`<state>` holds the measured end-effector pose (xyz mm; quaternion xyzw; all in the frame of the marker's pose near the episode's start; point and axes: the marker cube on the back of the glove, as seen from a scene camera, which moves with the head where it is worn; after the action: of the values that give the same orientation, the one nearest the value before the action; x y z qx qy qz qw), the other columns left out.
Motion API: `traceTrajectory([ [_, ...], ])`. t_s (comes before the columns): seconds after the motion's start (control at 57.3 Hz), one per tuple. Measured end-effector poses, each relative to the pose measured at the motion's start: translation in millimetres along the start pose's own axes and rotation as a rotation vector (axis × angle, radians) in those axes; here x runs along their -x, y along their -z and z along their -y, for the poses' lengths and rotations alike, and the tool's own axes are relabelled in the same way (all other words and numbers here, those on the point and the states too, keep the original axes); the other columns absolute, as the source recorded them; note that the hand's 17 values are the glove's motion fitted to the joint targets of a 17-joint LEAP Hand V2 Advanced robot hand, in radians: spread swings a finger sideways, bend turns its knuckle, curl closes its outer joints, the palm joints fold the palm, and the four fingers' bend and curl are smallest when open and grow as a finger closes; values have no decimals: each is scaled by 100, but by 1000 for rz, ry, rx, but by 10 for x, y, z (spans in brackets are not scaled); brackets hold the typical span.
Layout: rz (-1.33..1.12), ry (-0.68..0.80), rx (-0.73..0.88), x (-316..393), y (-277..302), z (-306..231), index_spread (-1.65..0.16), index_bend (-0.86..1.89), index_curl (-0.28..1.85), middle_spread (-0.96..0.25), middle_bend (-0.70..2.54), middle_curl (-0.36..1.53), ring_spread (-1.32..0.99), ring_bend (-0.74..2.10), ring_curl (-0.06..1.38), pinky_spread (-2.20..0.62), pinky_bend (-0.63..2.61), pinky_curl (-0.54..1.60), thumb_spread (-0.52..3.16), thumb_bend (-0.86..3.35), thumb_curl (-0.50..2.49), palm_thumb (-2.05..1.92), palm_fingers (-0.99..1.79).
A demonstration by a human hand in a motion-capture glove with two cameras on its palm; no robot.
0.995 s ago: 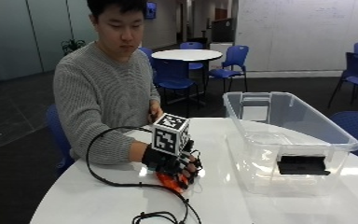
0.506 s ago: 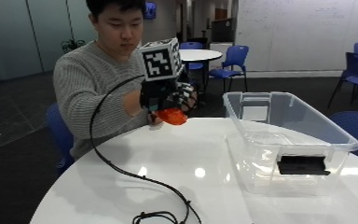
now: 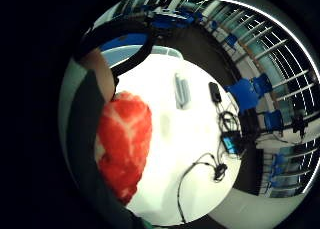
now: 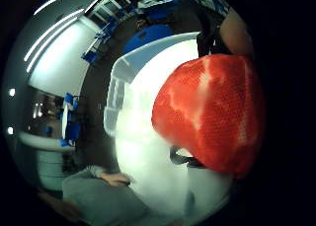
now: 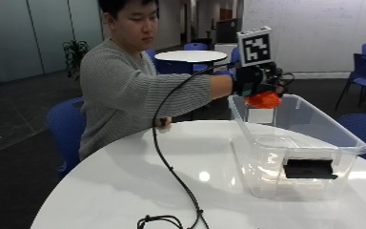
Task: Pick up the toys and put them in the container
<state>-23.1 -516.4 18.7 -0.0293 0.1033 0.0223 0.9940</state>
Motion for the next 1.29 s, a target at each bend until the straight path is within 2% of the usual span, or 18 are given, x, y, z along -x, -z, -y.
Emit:
traceTrajectory([
  [0.175,46,50,64,383,-174,466,-46,40,76,-32,82,83,-59,109,66,-40,97,48,76,10,105,66,61],
  [0.279,46,95,100,523,-293,540,-47,36,80,-33,83,85,-59,109,68,-39,99,48,77,9,107,65,59],
  [0.419,19,71,256,594,-548,506,-49,29,83,-33,80,86,-59,107,69,-37,104,49,80,9,110,64,50],
  [0.437,16,71,280,583,-587,489,-49,22,81,-33,75,85,-59,103,68,-35,105,49,83,8,109,62,34],
  [0.471,8,74,322,550,-662,452,-47,21,83,-33,72,84,-57,103,70,-33,107,51,89,6,107,59,23],
  [0.524,9,66,354,533,-752,414,-46,18,79,-30,51,75,-47,75,63,-23,112,53,103,-8,93,33,-22],
  [0.576,24,56,366,541,-813,386,-46,15,72,-27,37,68,-38,55,56,-15,107,48,108,-9,84,22,-35],
  [0.716,43,68,377,549,-881,309,-43,12,62,-22,17,57,-24,29,44,-4,90,41,116,-5,68,8,-29],
  [0.908,62,93,343,565,-754,147,-39,11,49,-18,13,47,-15,18,40,2,79,37,122,-2,55,3,-21],
  [1.013,65,62,305,518,-524,-40,-38,11,44,-18,14,43,-13,18,39,3,76,36,124,-2,50,3,-19],
  [1.1,159,38,242,247,-93,-389,-38,13,42,-17,14,40,-13,18,38,4,73,35,126,-2,46,1,-16],
  [1.205,90,131,153,-351,324,-1210,-38,15,40,-17,15,38,-12,18,37,4,71,34,133,-3,41,-3,-12],
  [1.292,179,138,105,-460,475,-1962,-39,18,40,-17,16,36,-12,19,37,4,68,33,138,-3,36,-4,-8],
])
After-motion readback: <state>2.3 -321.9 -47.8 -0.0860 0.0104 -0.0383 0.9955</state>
